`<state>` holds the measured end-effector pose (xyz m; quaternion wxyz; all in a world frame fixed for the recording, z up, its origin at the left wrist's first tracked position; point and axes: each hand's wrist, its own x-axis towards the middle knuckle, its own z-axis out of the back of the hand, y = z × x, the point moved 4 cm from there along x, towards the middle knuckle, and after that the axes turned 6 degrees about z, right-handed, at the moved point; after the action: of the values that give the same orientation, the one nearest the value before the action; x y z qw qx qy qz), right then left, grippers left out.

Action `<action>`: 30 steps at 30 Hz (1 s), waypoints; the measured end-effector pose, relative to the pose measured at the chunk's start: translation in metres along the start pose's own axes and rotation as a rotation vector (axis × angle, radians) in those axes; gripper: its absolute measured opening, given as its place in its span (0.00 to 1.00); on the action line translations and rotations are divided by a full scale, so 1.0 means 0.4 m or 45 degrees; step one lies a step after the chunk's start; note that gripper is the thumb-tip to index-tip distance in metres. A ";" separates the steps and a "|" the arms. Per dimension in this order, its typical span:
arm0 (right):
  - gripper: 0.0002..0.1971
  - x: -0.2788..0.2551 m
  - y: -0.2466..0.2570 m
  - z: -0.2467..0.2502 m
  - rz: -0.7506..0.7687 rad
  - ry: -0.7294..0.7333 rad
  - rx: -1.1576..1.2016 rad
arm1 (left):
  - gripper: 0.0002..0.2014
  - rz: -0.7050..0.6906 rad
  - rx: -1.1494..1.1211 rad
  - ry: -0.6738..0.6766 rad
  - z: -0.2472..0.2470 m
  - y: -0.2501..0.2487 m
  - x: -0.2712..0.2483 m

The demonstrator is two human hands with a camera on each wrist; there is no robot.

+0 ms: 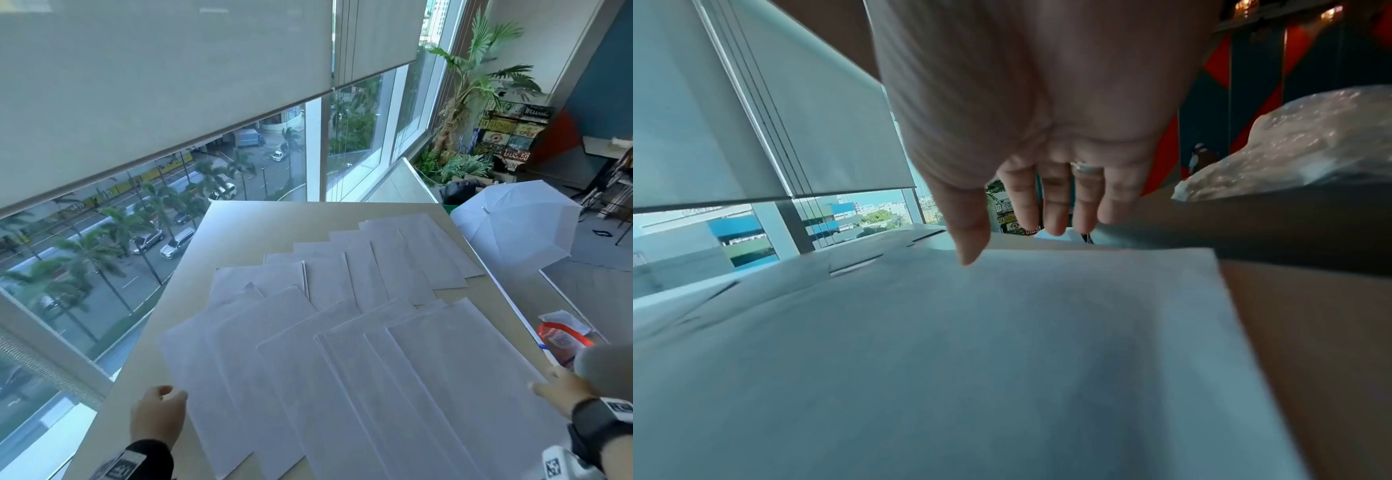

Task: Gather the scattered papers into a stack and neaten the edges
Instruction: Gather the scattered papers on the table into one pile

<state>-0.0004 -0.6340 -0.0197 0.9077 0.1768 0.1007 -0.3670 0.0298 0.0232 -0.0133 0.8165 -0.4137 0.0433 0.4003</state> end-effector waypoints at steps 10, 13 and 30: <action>0.42 -0.009 0.058 -0.038 -0.068 0.085 -0.050 | 0.35 0.218 0.031 0.015 -0.030 -0.023 -0.036; 0.44 0.003 0.056 -0.033 -0.025 0.141 -0.076 | 0.36 0.271 0.068 -0.027 -0.016 -0.024 -0.044; 0.27 -0.054 0.174 -0.066 0.128 0.228 0.238 | 0.28 0.371 -0.375 0.058 -0.070 -0.026 -0.009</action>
<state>0.0318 -0.5635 -0.0202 0.8919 0.2974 0.1376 -0.3118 0.0418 -0.0025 -0.0236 0.6795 -0.5270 0.0619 0.5067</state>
